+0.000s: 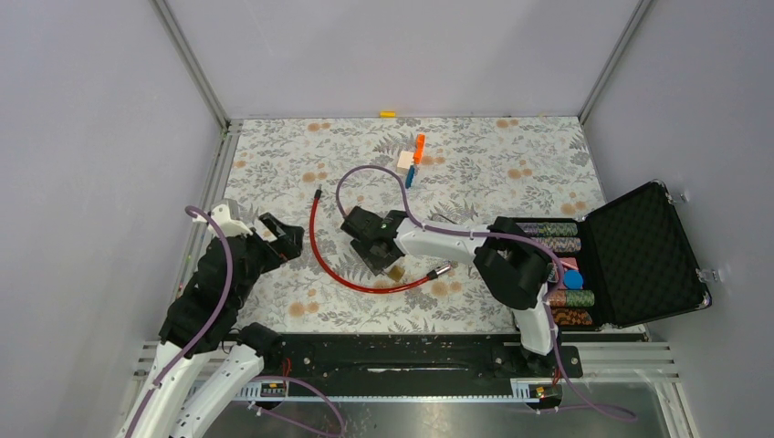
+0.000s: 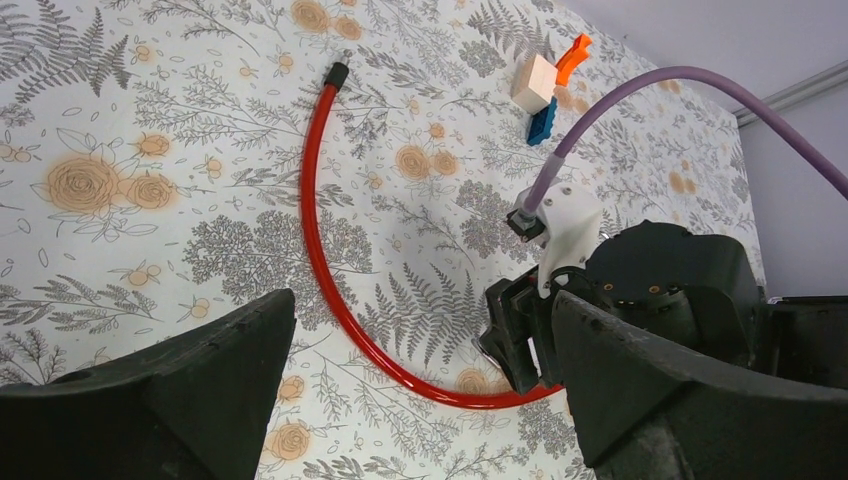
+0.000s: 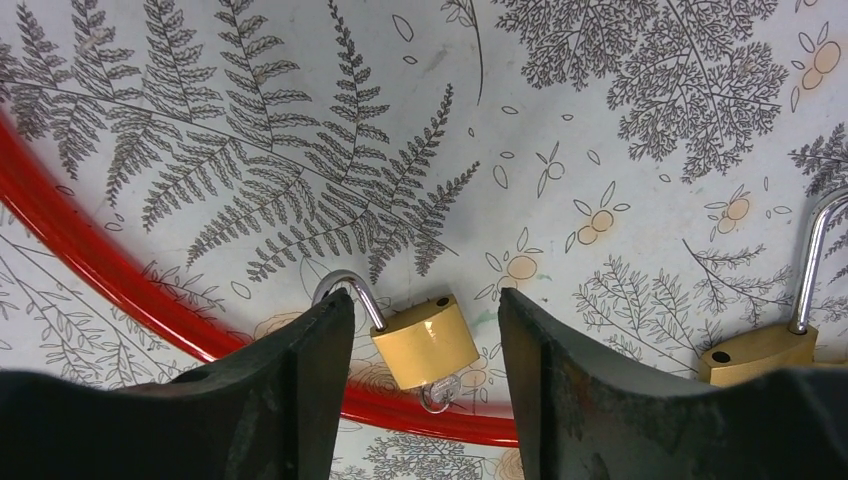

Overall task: Lock with the key
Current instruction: Pick up the lock from the center of the board.

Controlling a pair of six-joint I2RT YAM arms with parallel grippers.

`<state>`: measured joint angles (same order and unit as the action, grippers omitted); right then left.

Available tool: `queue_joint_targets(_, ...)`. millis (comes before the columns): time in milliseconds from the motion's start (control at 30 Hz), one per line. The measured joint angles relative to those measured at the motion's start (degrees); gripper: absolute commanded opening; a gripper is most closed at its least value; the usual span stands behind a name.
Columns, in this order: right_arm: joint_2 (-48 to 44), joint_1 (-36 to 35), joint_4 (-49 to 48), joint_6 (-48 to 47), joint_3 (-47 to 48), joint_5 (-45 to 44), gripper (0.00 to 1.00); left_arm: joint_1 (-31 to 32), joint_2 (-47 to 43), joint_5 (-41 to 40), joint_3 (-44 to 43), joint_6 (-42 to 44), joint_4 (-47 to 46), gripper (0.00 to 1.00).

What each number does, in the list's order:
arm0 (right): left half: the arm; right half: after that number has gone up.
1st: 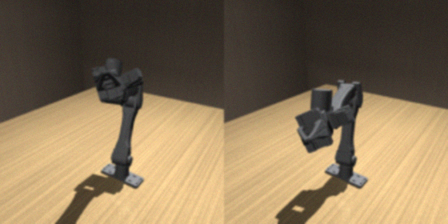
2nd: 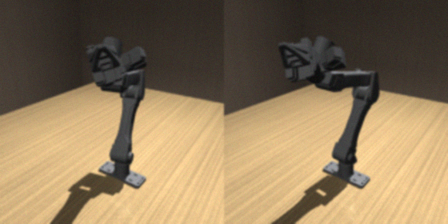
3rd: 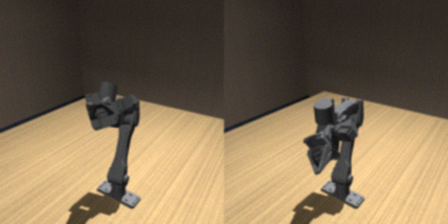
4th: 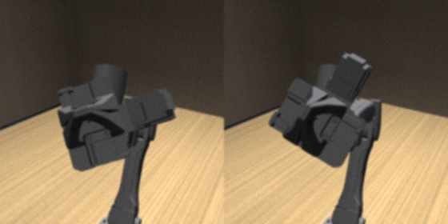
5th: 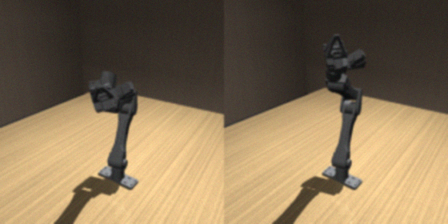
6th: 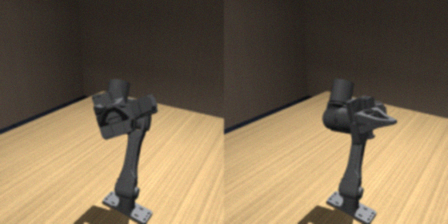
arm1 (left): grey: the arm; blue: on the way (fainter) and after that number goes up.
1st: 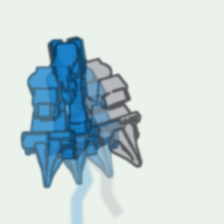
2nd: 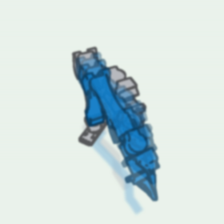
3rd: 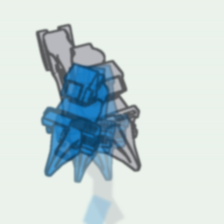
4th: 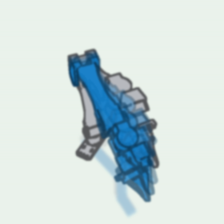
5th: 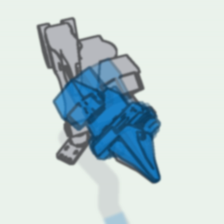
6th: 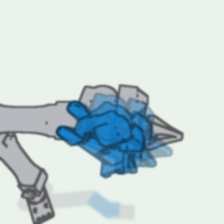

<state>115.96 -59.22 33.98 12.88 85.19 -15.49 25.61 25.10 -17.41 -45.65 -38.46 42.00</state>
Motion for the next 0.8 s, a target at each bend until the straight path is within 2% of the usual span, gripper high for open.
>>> queue_joint_targets(333, -5.03, -0.13, -0.11, 1.86, -0.02, 2.97, 0.61, 0.0, -1.86, -0.81, -0.02, -2.51, 2.86, 0.99)
queue_joint_targets(600, -5.95, -1.25, -0.42, -3.13, -1.51, 5.99, 0.54, 0.0, -3.34, -1.57, -0.04, -3.52, 4.83, 0.99)
queue_joint_targets(800, -2.97, -1.42, -1.22, -6.67, -1.51, 6.19, 0.5, 0.0, -3.23, -1.99, -0.04, -3.65, 5.16, 0.99)
